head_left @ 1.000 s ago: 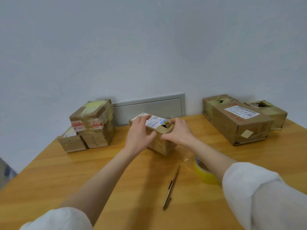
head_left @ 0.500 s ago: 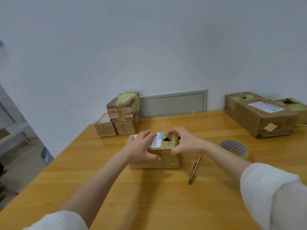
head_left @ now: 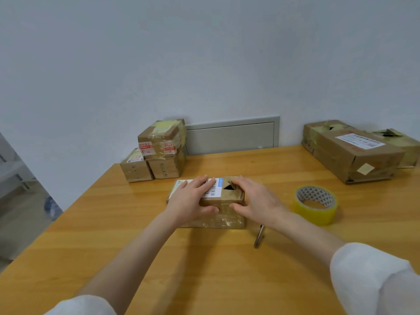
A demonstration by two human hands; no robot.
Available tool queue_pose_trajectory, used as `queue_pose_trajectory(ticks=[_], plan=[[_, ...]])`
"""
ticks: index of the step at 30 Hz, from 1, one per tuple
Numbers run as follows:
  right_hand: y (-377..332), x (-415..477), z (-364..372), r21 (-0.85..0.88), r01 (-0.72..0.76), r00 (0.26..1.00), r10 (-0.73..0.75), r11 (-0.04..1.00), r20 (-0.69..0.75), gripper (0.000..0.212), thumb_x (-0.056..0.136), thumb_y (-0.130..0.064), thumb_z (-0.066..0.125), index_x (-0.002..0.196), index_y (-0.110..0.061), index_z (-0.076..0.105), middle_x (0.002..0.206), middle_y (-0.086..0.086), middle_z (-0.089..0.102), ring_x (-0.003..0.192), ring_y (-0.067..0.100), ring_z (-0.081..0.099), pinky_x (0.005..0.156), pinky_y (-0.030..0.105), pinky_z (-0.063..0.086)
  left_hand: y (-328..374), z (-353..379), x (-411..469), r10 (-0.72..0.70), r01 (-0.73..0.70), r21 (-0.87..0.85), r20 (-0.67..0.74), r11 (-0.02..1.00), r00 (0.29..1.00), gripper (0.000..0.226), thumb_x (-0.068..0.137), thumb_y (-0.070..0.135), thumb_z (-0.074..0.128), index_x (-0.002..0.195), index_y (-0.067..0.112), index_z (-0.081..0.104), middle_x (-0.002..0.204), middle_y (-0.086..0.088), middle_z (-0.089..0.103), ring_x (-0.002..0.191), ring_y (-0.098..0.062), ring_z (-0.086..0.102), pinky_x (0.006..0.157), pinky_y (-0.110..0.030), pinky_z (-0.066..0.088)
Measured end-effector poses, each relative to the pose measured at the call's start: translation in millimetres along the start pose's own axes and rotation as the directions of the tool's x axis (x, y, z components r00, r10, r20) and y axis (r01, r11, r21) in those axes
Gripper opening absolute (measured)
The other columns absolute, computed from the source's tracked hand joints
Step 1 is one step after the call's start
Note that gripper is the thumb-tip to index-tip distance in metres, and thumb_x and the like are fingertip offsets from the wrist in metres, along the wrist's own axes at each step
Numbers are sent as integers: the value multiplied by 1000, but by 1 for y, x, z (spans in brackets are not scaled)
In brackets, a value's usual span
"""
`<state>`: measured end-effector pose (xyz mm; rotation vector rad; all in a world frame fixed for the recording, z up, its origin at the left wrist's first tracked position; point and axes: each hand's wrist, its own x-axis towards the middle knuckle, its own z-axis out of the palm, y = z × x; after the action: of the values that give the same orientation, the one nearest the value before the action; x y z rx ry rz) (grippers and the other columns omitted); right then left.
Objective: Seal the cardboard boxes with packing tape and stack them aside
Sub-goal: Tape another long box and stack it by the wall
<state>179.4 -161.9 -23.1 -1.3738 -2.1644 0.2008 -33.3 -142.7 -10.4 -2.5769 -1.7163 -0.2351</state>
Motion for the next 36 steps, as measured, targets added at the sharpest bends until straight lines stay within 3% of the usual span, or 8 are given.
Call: queue_pose_trajectory(ticks=[4, 8, 14, 28, 32, 36], plan=[[-4, -2, 5, -118, 63, 998, -65, 991, -16, 62, 90, -40, 56, 145, -18, 37, 147, -6, 38, 123, 17, 48, 93, 30, 45, 12, 11, -9, 0, -7, -40, -176, 999, 984, 80, 82, 49, 66, 150, 27, 30, 155, 11, 27, 140, -11, 29, 111, -25, 25], [-4, -3, 5, -195, 68, 998, -64, 979, 25, 65, 91, -45, 53, 146, -19, 32, 149, -9, 32, 129, 14, 39, 93, 30, 44, 15, 17, -12, 16, -11, 22, -248, 1000, 969, 78, 84, 51, 58, 151, 25, 26, 156, 9, 25, 141, -9, 26, 114, -23, 17], [-8, -2, 1, -260, 72, 996, -54, 963, 77, 63, 92, -49, 50, 146, -22, 31, 146, -8, 32, 127, 15, 39, 86, 33, 48, 13, 21, -14, 56, -37, 79, -243, 996, 969, 78, 88, 53, 50, 153, 25, 18, 159, 9, 16, 145, -5, 16, 116, -21, 4], [-20, 4, -10, -382, 115, 972, -24, 917, 235, 60, 98, -43, 45, 148, -15, 26, 145, 3, 29, 129, 19, 33, 91, 33, 43, 15, 14, -13, 55, -42, 71, -192, 997, 980, 78, 89, 52, 50, 153, 24, 15, 160, 8, 12, 146, -7, 12, 116, -23, 5], [-18, 4, -8, -348, 109, 973, -28, 931, 229, 60, 97, -41, 48, 146, -14, 28, 145, 3, 29, 131, 19, 32, 95, 33, 42, 32, 8, -12, 140, -131, 56, -185, 990, 973, 80, 90, 46, 52, 153, 18, 11, 161, 3, 6, 147, -11, 7, 119, -27, 7], [-14, 1, -5, -192, -26, 985, 58, 981, 161, 84, 91, -43, 59, 153, -15, 9, 157, -2, 17, 142, 19, 22, 109, 34, 33, 45, 9, -11, 132, -125, 48, -182, 991, 974, 78, 94, 46, 49, 153, 15, 8, 161, 0, 7, 147, -14, 7, 119, -28, 8]])
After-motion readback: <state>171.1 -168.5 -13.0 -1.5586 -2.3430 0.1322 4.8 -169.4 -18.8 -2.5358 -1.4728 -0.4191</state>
